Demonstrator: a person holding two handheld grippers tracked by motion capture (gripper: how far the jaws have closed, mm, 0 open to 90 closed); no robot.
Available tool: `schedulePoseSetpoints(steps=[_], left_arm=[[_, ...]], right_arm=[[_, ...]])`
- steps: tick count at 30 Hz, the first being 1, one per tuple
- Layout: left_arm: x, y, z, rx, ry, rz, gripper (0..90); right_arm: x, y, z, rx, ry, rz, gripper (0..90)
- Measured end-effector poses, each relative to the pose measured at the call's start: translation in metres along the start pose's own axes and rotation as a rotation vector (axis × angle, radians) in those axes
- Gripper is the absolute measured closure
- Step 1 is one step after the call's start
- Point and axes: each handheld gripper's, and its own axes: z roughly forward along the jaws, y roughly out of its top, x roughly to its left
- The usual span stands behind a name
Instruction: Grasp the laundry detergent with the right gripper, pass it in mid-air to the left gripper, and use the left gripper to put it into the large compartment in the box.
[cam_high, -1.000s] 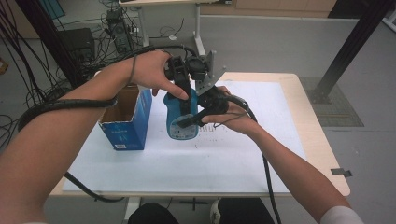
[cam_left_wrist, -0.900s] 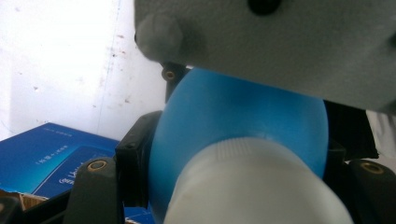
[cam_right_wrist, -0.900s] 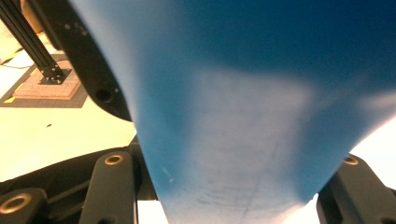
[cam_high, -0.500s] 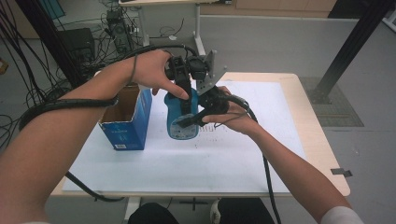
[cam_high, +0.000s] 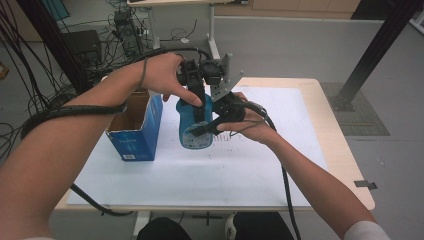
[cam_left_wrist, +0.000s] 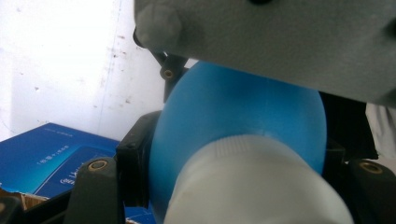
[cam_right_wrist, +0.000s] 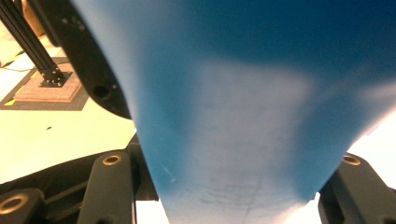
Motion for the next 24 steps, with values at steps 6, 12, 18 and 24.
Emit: schedulePoseSetpoints(steps=[6, 12, 18, 24], left_arm=[[0.0001, -0.0003, -0.0005, -0.009, 0.0, -0.002, 35.5], [0.0005, -0.0006, -0.0015, -0.007, 0.002, 0.001, 35.5], [0.0001, -0.0005, -0.0012, -0.009, 0.001, -0.003, 35.5], [0.0007, -0.0008, -0.0025, -0.012, 0.001, -0.003, 35.6]], right_arm=[[-0.0007, -0.0001, -0.0003, -0.003, 0.002, -0.001, 42.8], [-0.001, 0.0001, -0.0008, -0.006, -0.003, 0.003, 42.6], [-0.0015, 0.0001, -0.0006, -0.006, 0.001, -0.003, 42.4], [-0.0013, 0.0003, -0.0015, -0.008, -0.003, 0.003, 42.2]])
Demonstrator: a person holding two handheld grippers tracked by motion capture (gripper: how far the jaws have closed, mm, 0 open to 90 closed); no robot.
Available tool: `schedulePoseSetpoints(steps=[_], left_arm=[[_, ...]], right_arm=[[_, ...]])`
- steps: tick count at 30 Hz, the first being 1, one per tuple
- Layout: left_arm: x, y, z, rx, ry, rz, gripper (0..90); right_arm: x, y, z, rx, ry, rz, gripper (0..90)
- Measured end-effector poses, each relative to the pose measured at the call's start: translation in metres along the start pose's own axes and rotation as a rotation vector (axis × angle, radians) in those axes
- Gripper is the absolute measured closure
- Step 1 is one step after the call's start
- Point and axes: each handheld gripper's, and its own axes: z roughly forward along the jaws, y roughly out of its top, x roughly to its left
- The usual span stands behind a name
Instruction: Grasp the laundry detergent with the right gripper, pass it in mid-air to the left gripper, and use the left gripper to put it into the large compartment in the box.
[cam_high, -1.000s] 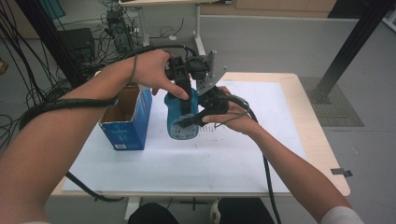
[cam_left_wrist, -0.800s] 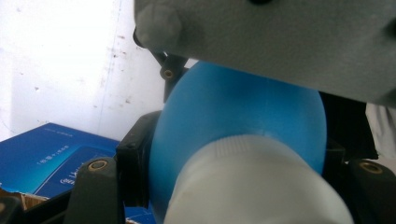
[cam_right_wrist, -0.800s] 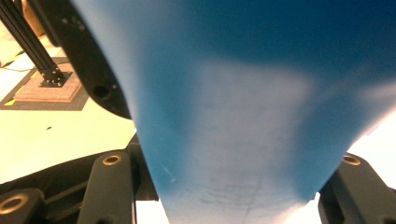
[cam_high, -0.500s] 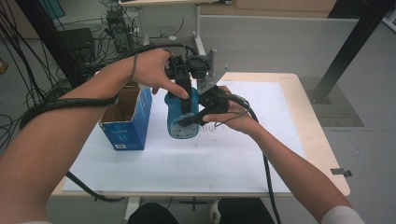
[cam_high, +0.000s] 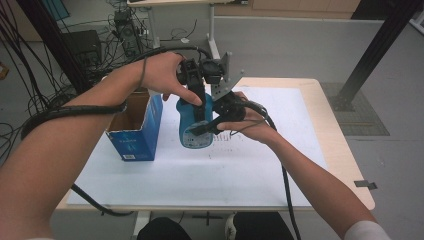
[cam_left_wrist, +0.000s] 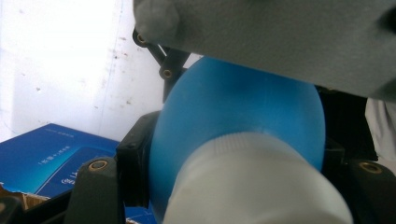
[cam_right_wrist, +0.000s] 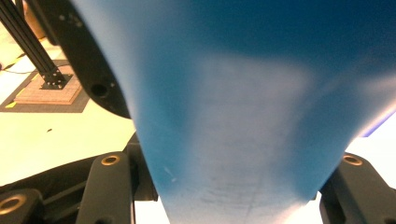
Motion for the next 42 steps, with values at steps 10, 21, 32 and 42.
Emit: schedulePoseSetpoints(steps=[10, 21, 32, 42], left_arm=[[0.0005, 0.0004, 0.0006, 0.0, -0.002, -0.002, 35.6], [0.0011, -0.0013, -0.0003, -0.002, -0.004, -0.013, 35.8], [0.0018, -0.0009, 0.0001, -0.002, -0.009, -0.018, 35.9], [0.0024, -0.002, 0.001, -0.001, -0.008, -0.022, 36.0]], right_arm=[[-0.0003, -0.0005, 0.0002, 0.0, -0.003, 0.006, 41.8], [-0.0003, -0.0007, -0.0003, 0.0, -0.001, 0.021, 40.9], [-0.002, -0.0014, 0.0012, -0.01, 0.01, 0.023, 40.1], [-0.0014, -0.0017, 0.0015, -0.003, 0.013, 0.04, 40.2]])
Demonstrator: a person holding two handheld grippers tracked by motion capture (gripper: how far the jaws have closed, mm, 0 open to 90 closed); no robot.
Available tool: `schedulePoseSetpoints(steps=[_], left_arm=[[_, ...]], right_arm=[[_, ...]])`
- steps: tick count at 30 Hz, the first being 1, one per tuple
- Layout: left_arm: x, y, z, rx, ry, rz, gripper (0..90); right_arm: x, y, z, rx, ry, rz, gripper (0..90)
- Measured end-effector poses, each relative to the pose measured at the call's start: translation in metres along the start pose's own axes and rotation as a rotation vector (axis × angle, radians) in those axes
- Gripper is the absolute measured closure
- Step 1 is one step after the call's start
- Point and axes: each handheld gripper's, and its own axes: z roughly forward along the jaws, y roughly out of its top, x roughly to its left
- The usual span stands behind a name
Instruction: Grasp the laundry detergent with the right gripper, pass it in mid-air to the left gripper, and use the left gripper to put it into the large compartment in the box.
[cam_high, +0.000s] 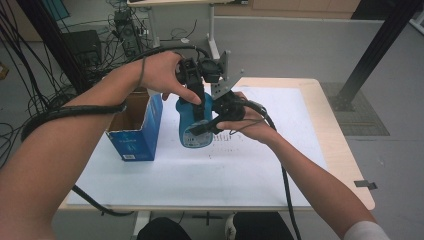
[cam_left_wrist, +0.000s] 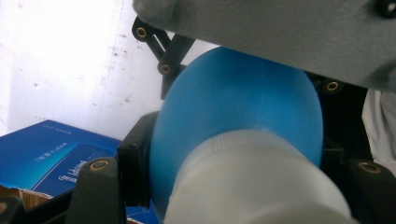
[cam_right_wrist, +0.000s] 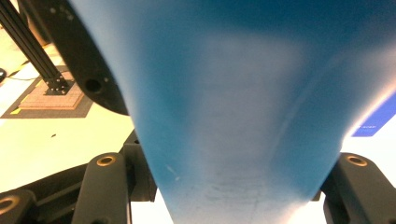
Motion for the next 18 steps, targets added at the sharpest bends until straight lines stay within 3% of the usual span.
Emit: schedulePoseSetpoints(steps=[9, 11, 12, 18], left_arm=[[0.001, -0.001, 0.0, -0.006, -0.006, -0.005, 36.1], [0.003, -0.003, -0.002, -0.022, -0.012, -0.011, 36.1], [0.004, -0.004, -0.003, -0.026, -0.012, -0.014, 36.1], [0.01, -0.009, -0.007, -0.016, 0.008, -0.05, 36.1]], right_arm=[[-0.001, 0.0, 0.002, -0.005, -0.001, -0.009, 39.1], [0.0, -0.002, 0.001, -0.008, 0.01, 0.029, 33.0], [-0.001, -0.003, 0.001, -0.007, 0.005, 0.026, 31.4], [-0.004, -0.012, -0.011, 0.019, -0.009, 0.074, 27.1]])
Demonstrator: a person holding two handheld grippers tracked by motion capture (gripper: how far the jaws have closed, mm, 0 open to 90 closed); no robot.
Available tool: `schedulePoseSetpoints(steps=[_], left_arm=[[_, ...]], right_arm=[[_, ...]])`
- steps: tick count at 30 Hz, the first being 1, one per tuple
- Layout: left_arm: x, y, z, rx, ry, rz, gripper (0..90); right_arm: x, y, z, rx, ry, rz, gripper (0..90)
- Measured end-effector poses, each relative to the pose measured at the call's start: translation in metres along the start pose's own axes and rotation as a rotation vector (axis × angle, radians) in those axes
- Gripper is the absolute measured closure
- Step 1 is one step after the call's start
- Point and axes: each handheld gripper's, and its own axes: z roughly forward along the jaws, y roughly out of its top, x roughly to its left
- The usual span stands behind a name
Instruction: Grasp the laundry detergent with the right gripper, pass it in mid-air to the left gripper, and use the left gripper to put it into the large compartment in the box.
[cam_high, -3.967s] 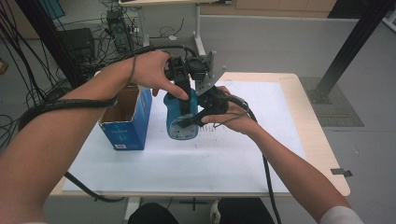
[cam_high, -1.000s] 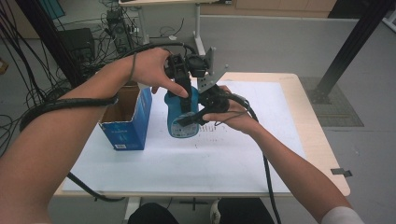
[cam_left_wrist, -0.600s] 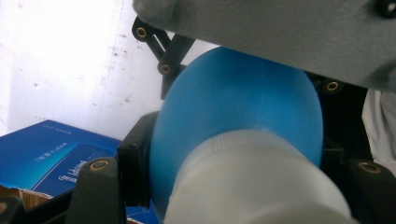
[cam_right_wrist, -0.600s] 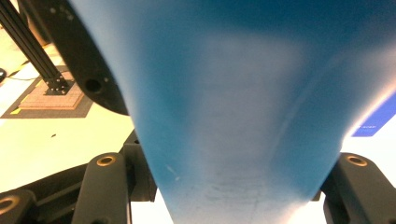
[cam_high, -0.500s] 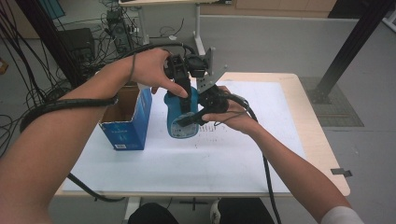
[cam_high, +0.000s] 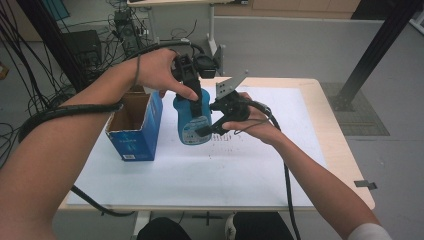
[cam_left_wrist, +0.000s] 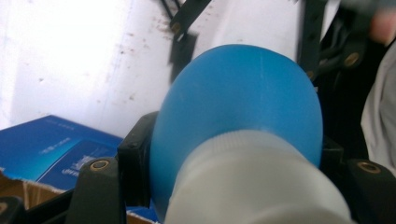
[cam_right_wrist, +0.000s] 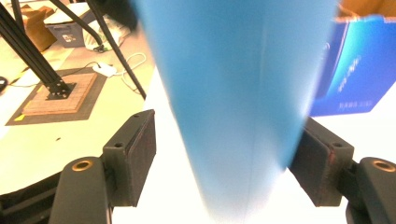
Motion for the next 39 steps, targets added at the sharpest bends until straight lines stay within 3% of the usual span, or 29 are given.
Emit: schedulePoseSetpoints(steps=[3, 7, 8, 12, 14, 17, 21, 24, 26, 27, 28, 29, 30, 31, 32, 36, 37, 38, 39], left_arm=[[0.002, -0.002, -0.001, -0.004, 0.001, -0.016, 36.1], [0.008, -0.004, -0.002, -0.001, -0.001, -0.077, 36.1], [0.008, -0.004, -0.002, -0.001, -0.001, -0.077, 36.1], [0.014, -0.006, -0.007, -0.003, -0.003, -0.139, 36.1], [0.018, -0.008, -0.011, -0.002, 0.003, -0.17, 36.2], [0.02, -0.009, -0.014, 0.001, 0.004, -0.185, 36.2], [0.024, -0.011, -0.025, -0.001, 0.003, -0.245, 36.2], [0.026, -0.012, -0.031, 0.001, 0.01, -0.281, 36.2], [0.031, -0.015, -0.042, 0.002, 0.036, -0.345, 36.2], [0.031, -0.015, -0.042, 0.002, 0.036, -0.345, 36.2], [0.035, -0.018, -0.048, 0.007, 0.039, -0.392, 36.3], [0.035, -0.018, -0.048, 0.007, 0.039, -0.392, 36.2], [0.04, -0.021, -0.056, -0.004, 0.036, -0.454, 36.3], [0.043, -0.024, -0.061, -0.011, 0.041, -0.487, 36.3], [0.043, -0.024, -0.061, -0.011, 0.041, -0.487, 36.3], [0.051, -0.036, -0.084, -0.034, 0.066, -0.595, 36.3], [0.051, -0.036, -0.084, -0.034, 0.066, -0.595, 36.4], [0.054, -0.041, -0.092, -0.037, 0.075, -0.636, 36.3], [0.054, -0.041, -0.092, -0.037, 0.075, -0.636, 36.3]], right_arm=[[-0.001, -0.003, -0.005, 0.024, -0.011, 0.013, 22.7], [-0.003, -0.013, -0.019, 0.086, -0.046, 0.126, 9.8], [-0.003, -0.013, -0.019, 0.086, -0.046, 0.126, 9.8], [-0.006, -0.023, -0.031, 0.178, -0.1, 0.208, 4.8], [-0.006, -0.027, -0.04, 0.25, -0.149, 0.226, 4.4], [-0.005, -0.03, -0.05, 0.282, -0.178, 0.232, 4.4], [-0.005, -0.037, -0.072, 0.348, -0.258, 0.257, 4.8], [-0.005, -0.042, -0.08, 0.376, -0.27, 0.28, 4.8], [-0.003, -0.047, -0.087, 0.43, -0.283, 0.294, 5.2], [-0.003, -0.047, -0.087, 0.43, -0.283, 0.294, 5.2], [-0.002, -0.05, -0.092, 0.449, -0.293, 0.306, 5.8], [-0.002, -0.05, -0.092, 0.449, -0.293, 0.306, 5.8], [-0.002, -0.053, -0.098, 0.462, -0.307, 0.321, 5.9], [-0.002, -0.054, -0.1, 0.466, -0.313, 0.327, 6.0], [-0.002, -0.054, -0.1, 0.466, -0.313, 0.327, 6.0], [-0.001, -0.058, -0.11, 0.478, -0.331, 0.349, 6.1], [-0.001, -0.058, -0.11, 0.478, -0.331, 0.349, 6.1], [-0.001, -0.058, -0.114, 0.483, -0.334, 0.351, 6.2], [-0.001, -0.058, -0.114, 0.483, -0.334, 0.351, 6.2]])
